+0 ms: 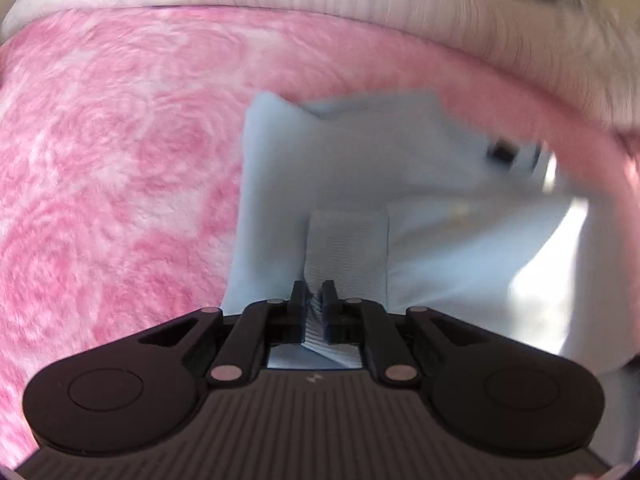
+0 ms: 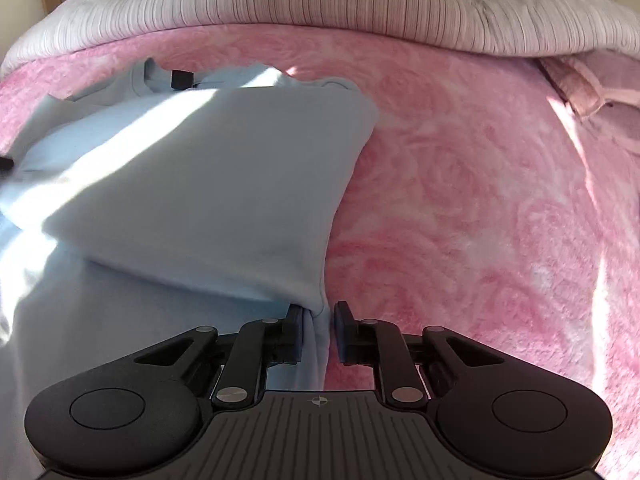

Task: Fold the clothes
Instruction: 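Grasp the other sleeve cuff with the left gripper and fold it across the body, then release the cuff and lift both grippers above the folded sweatshirt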

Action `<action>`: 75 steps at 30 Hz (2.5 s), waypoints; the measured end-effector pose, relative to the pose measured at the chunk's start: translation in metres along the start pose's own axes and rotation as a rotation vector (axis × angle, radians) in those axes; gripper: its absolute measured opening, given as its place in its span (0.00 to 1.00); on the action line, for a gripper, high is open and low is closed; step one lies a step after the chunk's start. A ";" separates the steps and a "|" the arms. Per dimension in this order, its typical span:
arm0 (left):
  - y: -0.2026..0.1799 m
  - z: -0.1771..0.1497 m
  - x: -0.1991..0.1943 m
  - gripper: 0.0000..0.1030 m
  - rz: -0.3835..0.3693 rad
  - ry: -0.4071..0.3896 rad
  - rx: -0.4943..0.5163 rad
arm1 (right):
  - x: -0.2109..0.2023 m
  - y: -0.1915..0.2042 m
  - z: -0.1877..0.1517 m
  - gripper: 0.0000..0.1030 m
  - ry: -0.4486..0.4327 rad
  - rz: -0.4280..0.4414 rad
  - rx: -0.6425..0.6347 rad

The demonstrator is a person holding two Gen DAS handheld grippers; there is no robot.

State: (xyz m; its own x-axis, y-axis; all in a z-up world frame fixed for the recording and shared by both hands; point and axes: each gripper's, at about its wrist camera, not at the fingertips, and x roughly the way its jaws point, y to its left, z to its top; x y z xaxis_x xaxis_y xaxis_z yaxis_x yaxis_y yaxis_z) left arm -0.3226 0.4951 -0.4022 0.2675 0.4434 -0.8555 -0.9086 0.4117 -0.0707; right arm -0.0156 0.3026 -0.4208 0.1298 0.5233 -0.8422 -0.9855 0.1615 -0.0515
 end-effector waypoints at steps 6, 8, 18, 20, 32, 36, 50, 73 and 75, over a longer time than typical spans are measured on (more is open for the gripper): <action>-0.004 0.009 -0.024 0.07 0.112 -0.052 0.000 | -0.010 -0.011 0.009 0.15 0.044 0.061 -0.020; -0.002 0.013 -0.038 0.06 0.140 -0.085 -0.027 | -0.019 -0.021 0.016 0.17 0.037 0.110 0.013; -0.053 0.021 -0.031 0.07 -0.008 -0.064 0.113 | -0.022 -0.011 0.043 0.21 0.268 0.181 -0.229; -0.056 0.019 -0.023 0.07 -0.010 -0.064 0.108 | -0.028 -0.020 0.050 0.21 0.211 0.202 -0.176; -0.055 0.014 -0.002 0.13 0.016 -0.066 0.212 | 0.046 -0.005 0.081 0.21 0.064 0.221 -0.076; -0.052 0.023 -0.016 0.13 -0.037 -0.148 0.205 | 0.025 -0.012 0.104 0.21 -0.022 0.197 -0.033; -0.025 0.015 -0.009 0.14 -0.176 -0.265 0.329 | 0.024 -0.010 0.093 0.21 -0.173 0.028 0.038; 0.037 -0.180 -0.116 0.12 -0.329 -0.188 0.436 | -0.108 0.072 -0.142 0.23 -0.078 -0.015 0.117; 0.051 -0.213 -0.140 0.13 -0.300 -0.175 0.391 | -0.139 0.078 -0.178 0.23 -0.098 -0.054 0.149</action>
State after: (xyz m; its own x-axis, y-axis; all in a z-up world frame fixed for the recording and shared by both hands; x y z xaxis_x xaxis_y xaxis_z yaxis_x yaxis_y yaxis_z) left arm -0.4746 0.2842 -0.3957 0.5780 0.3729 -0.7258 -0.6048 0.7929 -0.0742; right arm -0.1299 0.0935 -0.4037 0.1996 0.5878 -0.7840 -0.9506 0.3103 -0.0093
